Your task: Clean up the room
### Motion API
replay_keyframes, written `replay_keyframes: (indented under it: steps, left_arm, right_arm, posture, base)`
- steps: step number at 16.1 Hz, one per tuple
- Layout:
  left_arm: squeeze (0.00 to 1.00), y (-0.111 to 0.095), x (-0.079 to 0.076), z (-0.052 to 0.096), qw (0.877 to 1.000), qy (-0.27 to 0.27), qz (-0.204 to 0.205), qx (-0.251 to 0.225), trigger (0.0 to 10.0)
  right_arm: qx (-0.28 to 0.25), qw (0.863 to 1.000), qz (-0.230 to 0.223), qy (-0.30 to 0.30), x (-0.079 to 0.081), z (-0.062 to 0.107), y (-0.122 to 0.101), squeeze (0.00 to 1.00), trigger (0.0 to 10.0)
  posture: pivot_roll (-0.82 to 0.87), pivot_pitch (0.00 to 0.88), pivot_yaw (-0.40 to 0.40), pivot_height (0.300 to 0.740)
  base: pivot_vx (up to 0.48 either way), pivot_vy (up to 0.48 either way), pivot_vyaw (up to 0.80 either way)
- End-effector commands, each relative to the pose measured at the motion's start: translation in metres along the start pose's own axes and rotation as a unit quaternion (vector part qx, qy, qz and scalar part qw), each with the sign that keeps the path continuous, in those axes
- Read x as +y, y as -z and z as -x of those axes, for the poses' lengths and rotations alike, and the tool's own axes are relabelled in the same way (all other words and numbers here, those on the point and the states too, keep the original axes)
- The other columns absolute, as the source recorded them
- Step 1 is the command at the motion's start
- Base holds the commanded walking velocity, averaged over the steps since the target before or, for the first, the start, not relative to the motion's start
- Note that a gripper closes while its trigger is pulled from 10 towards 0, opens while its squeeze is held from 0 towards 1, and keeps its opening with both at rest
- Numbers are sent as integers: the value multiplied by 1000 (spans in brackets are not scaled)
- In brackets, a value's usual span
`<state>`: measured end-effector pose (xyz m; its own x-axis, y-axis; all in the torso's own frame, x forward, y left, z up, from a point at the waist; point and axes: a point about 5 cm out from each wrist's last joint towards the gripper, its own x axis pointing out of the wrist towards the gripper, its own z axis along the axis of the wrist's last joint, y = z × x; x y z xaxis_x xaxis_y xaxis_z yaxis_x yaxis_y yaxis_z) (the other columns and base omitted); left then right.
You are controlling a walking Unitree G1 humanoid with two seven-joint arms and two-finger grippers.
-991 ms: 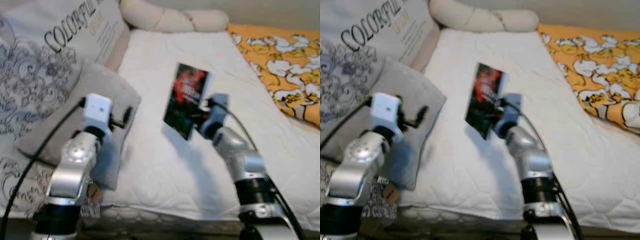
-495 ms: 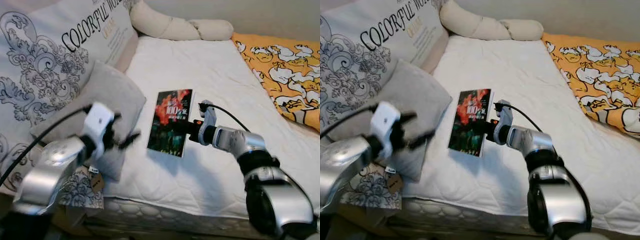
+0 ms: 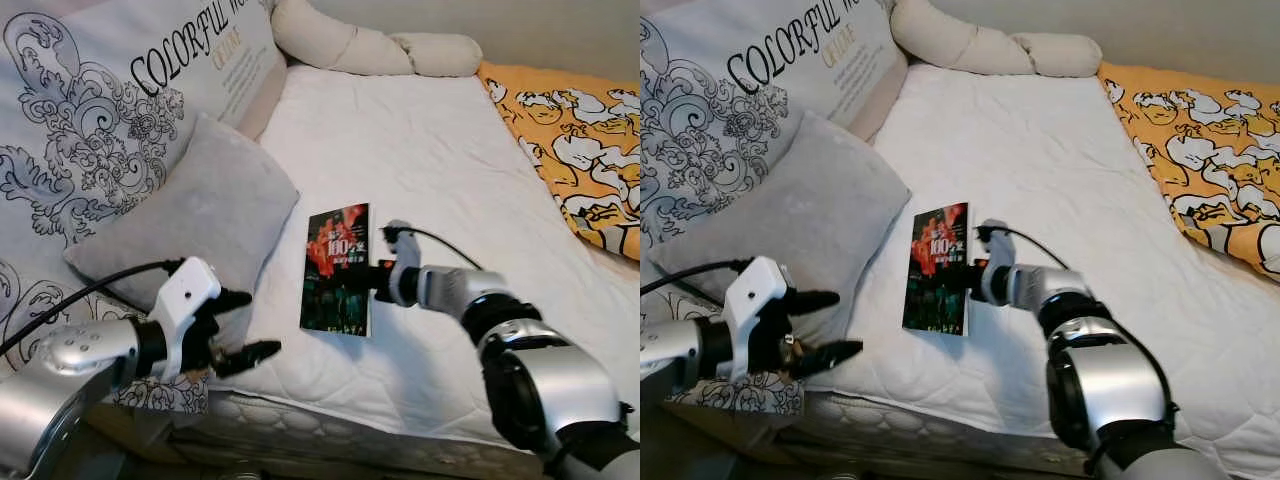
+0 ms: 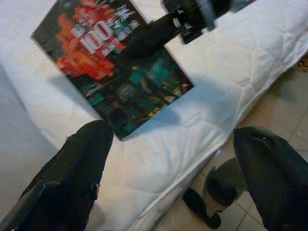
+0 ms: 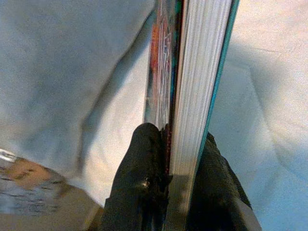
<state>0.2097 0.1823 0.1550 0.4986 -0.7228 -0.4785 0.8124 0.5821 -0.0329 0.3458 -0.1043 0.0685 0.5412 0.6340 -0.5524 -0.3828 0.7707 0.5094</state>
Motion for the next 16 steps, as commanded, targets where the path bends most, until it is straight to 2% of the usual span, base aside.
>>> replay_keyframes:
  steps: [1, 2, 4, 5, 6, 7, 9, 11, 13, 15, 16]
  left_arm:
    - [0, -2, -1, 5, 1000, -7, -4, 4, 10000]
    - [0, -1, -5, 6, 1000, -6, 0, 9, 10000]
    - [0, 2, -9, 4, 1000, -5, 0, 17, 10000]
    - [0, 4, -12, 3, 1000, -4, 1, 24, 10000]
    - [0, 4, -12, 2, 1000, -4, 2, 25, 10000]
    - [0, 5, -12, 1, 1000, -6, 1, 28, 10000]
    - [0, 6, -10, 0, 999, -14, -1, 31, 10000]
    - [0, 3, -8, -3, 999, -22, 0, 25, 10000]
    - [0, 1, -11, -7, 1000, -20, 0, 22, 10000]
    - [0, 3, -11, -8, 999, -20, -1, 25, 10000]
    - [0, 3, -11, -10, 999, -21, 0, 25, 10000]
  right_arm:
    - [-6, 999, 46, 23, 0, -1, -5, 0, 10000]
    - [1, 995, 84, 54, -3, -4, 1, 0, 10000]
    - [-6, 992, 81, 93, -8, -5, 5, 0, 10000]
    - [-14, 991, 69, 117, -12, -4, 7, 478, 10000]
    - [-15, 990, 63, 126, -14, -3, 8, 573, 10000]
    - [-16, 989, 59, 138, -16, -2, 9, 976, 10000]
    - [-17, 985, 64, 158, -21, -1, 12, 1000, 10000]
    - [-43, 978, 67, 195, -29, 4, 10, 1000, 10000]
    - [-50, 965, 119, 228, -36, 9, 7, 1000, 10000]
    - [-59, 968, 100, 223, -38, 11, 6, 1000, 10000]
    - [-65, 960, 111, 248, -42, 14, 5, 1000, 10000]
  posture:
    - [148, 0, -54, 740]
    - [150, 0, -56, 740]
    - [149, 0, -57, 740]
    - [148, 0, -58, 740]
    - [145, 0, -59, 740]
    - [143, 0, -59, 740]
    - [142, 0, -59, 740]
    - [144, 0, -58, 740]
    - [142, 0, -54, 740]
    - [139, 0, -51, 740]
    - [133, 0, -50, 740]
  base:
    - [0, 0, 0]
    - [0, 0, 0]
    - [0, 0, 0]
    - [0, 0, 0]
    - [0, 0, 0]
    - [0, 0, 0]
    - [0, 0, 0]
    - [0, 0, 0]
    - [0, 0, 0]
    - [0, 0, 0]
    - [0, 0, 0]
